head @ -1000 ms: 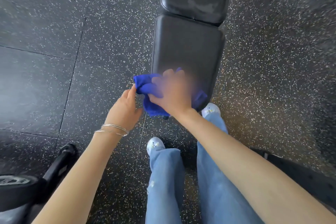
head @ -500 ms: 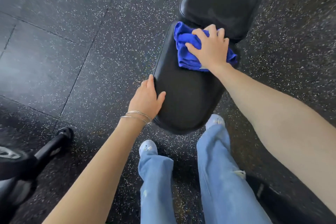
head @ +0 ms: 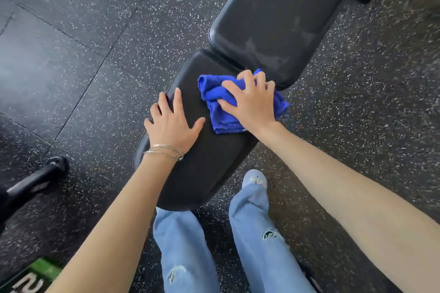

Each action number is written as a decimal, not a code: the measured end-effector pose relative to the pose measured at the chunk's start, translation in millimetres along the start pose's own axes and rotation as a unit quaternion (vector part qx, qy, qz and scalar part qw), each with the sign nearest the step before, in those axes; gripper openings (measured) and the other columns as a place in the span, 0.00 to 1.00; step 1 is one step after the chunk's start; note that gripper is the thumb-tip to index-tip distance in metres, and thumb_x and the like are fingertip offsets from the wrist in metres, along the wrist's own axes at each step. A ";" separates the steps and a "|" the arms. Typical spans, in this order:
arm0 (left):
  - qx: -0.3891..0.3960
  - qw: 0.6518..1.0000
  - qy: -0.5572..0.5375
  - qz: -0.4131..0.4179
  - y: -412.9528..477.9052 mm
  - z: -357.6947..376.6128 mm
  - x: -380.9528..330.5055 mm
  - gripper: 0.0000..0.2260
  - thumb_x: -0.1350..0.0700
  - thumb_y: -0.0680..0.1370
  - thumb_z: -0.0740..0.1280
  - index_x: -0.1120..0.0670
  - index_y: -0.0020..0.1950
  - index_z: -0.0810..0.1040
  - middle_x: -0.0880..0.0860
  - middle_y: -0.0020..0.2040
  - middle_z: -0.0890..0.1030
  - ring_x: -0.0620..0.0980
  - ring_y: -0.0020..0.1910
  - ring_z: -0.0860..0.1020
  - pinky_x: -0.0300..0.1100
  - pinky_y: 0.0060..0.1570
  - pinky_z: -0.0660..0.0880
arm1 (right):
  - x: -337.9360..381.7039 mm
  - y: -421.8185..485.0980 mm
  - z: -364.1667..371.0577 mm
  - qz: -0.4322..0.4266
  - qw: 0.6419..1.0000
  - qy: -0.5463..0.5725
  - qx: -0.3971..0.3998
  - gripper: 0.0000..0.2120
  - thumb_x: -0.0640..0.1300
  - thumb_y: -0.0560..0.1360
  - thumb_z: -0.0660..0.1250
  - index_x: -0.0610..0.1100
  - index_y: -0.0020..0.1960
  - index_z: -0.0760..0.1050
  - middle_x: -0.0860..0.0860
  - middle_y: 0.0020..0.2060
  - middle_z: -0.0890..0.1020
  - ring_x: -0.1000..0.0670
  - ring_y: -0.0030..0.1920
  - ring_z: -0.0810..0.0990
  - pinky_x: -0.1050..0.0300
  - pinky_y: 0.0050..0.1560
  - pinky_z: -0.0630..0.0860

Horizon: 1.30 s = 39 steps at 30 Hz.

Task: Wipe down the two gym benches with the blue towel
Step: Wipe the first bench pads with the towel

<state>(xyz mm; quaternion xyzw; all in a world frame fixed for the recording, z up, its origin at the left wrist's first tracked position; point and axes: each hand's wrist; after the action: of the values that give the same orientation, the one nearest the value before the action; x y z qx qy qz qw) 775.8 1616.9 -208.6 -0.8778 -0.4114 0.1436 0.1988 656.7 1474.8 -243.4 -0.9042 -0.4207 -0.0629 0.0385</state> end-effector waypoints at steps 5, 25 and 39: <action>-0.006 1.000 0.006 -0.015 1.6 1.5 -6.0 0.39 0.34 0.73 0.61 0.50 0.77 0.50 0.59 0.76 0.54 0.62 0.72 0.58 0.62 0.65 0.62 | -12.1 57.7 2.4 -0.098 0.994 -0.053 0.002 0.15 0.60 0.72 0.61 0.52 0.50 0.78 0.46 0.50 0.79 0.41 0.47 0.76 0.49 0.41 0.69; 0.004 0.998 -0.029 0.050 96.0 -22.3 -58.5 0.41 0.35 0.73 0.61 0.54 0.77 0.49 0.56 0.76 0.57 0.59 0.71 0.61 0.54 0.63 0.66 | -10.7 211.3 22.8 -0.147 0.981 -0.086 0.094 0.18 0.59 0.74 0.61 0.51 0.58 0.73 0.44 0.64 0.71 0.38 0.64 0.67 0.39 0.58 0.64; 0.029 0.997 -0.024 0.066 117.1 -20.2 -61.3 0.38 0.35 0.73 0.60 0.55 0.76 0.54 0.54 0.74 0.61 0.58 0.70 0.62 0.54 0.61 0.68 | -119.6 71.9 29.3 -0.130 0.985 -0.015 -0.111 0.11 0.54 0.68 0.65 0.53 0.49 0.71 0.52 0.50 0.69 0.45 0.45 0.67 0.49 0.39 0.67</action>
<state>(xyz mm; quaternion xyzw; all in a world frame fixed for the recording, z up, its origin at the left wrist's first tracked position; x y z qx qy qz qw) 824.1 1496.3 -240.1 -0.8932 -0.3528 0.1892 0.2048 637.8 1341.7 -291.0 -0.8414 -0.5254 -0.1003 -0.0772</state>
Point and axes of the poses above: each hand's wrist, its own y-axis towards the middle knuckle, its own z-axis out of the palm, x = y × z
